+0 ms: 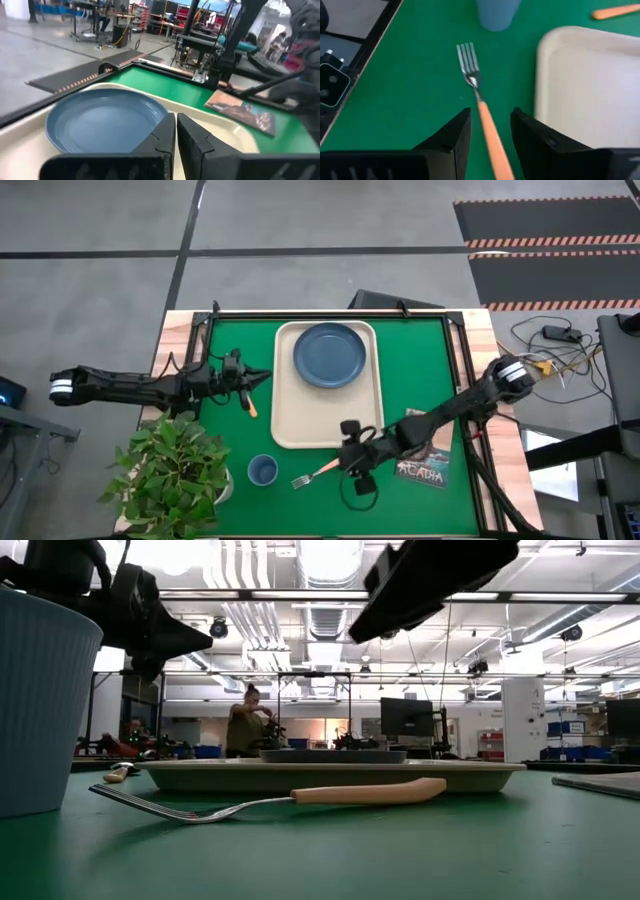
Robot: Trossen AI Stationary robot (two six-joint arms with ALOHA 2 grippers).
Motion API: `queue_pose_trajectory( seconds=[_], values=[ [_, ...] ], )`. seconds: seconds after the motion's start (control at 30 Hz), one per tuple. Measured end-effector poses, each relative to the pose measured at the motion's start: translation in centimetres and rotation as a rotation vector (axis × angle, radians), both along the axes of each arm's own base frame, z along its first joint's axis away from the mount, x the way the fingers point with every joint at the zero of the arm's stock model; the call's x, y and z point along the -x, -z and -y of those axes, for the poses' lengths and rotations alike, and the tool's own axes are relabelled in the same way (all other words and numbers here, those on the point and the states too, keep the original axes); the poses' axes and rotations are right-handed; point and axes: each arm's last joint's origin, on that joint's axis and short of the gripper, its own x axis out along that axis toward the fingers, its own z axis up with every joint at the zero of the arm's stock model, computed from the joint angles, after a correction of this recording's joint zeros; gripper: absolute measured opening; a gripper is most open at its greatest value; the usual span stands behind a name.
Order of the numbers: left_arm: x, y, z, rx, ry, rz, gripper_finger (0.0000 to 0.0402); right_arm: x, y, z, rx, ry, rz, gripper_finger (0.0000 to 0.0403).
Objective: Pick and place plate/cup/fork/spoon on tray
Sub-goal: Put the yellow fork on the white tray to the left side of the blue plate
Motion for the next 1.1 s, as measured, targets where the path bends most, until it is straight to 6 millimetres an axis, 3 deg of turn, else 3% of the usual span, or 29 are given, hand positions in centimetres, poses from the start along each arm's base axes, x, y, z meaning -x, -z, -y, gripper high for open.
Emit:
queue_pose_trajectory(
  seconds=[0.33,0.6,0.8,1.1],
  values=[
    [0.1,-0.1,0.0,-0.042,-0.005,-0.006,0.0,-4.1,2.5,-1.8,0.036,-0.01,-0.048,0.0146],
    [0.2,0.3,-0.2,-0.094,-0.073,-0.04,0.0,-6.0,5.0,-2.0,0.078,0.005,-0.135,0.0157],
    [0.2,0.2,-0.3,-0.17,-0.112,-0.047,0.0,-6.7,6.3,-2.1,0.084,0.012,-0.162,0.0152],
    [0.3,-1.2,-0.3,-0.283,-0.128,0.059,0.0,-6.6,6.9,-1.6,0.074,0.052,-0.202,0.0135]
  ],
)
